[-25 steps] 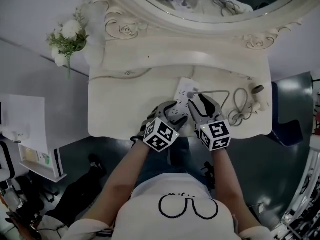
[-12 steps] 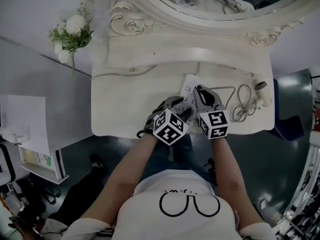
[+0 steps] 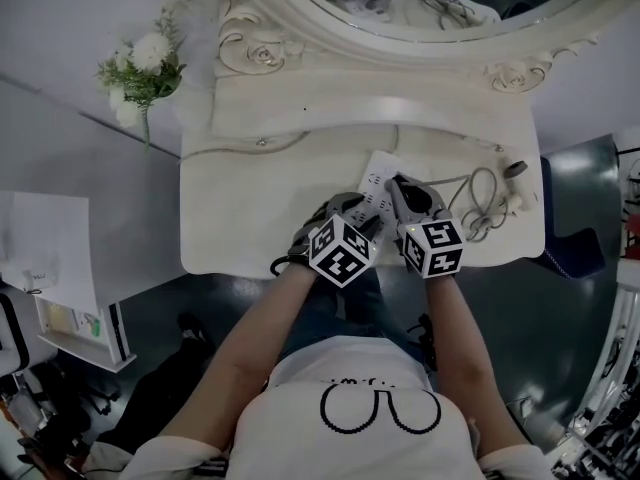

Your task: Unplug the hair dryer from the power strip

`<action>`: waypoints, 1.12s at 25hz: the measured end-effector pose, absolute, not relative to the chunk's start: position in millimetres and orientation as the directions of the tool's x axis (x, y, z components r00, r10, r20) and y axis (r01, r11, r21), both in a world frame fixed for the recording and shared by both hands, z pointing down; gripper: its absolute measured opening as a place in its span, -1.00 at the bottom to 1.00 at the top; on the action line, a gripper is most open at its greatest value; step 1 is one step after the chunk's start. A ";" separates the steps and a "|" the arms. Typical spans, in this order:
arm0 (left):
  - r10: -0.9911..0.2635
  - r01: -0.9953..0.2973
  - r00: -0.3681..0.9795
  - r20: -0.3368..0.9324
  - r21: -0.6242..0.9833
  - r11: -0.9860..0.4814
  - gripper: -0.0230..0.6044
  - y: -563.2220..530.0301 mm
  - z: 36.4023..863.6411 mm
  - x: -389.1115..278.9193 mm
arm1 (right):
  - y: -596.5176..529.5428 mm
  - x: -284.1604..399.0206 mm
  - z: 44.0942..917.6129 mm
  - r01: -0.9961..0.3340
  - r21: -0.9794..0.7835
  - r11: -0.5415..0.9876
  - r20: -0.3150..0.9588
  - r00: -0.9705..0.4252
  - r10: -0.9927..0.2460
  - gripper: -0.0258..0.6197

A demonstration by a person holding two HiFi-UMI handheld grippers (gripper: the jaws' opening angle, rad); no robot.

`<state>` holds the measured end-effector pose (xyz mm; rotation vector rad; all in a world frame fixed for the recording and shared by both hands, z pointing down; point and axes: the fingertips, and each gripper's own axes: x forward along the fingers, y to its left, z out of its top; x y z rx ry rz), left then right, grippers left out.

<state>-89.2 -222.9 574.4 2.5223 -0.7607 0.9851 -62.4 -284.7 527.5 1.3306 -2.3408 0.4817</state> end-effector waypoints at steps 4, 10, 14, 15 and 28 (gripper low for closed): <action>-0.325 -0.561 0.609 0.723 0.103 -0.821 -0.35 -220.3 575.1 -85.1 | -281.5 -65.4 528.6 -0.851 -0.003 0.526 0.540 -0.444 -0.715 -0.85; -0.366 -0.626 0.579 0.729 0.111 -0.772 -0.35 -225.5 574.8 -82.4 | -297.1 -62.1 526.9 -0.857 -0.061 0.511 0.528 -0.462 -0.712 -0.85; -0.355 -0.607 0.597 0.719 0.115 -0.786 -0.36 -226.0 575.1 -79.9 | -290.2 -54.2 527.8 -0.851 -0.118 0.512 0.519 -0.492 -0.699 -0.85; -0.343 -0.598 0.611 0.713 0.132 -0.790 -0.36 -225.8 574.2 -79.7 | -289.5 -54.2 528.4 -0.843 -0.117 0.525 0.523 -0.502 -0.689 -0.85; -0.380 -0.601 0.630 0.677 0.115 -0.791 -0.35 -231.7 573.6 -63.9 | -292.4 -59.9 527.7 -0.843 -0.095 0.530 0.519 -0.496 -0.697 -0.85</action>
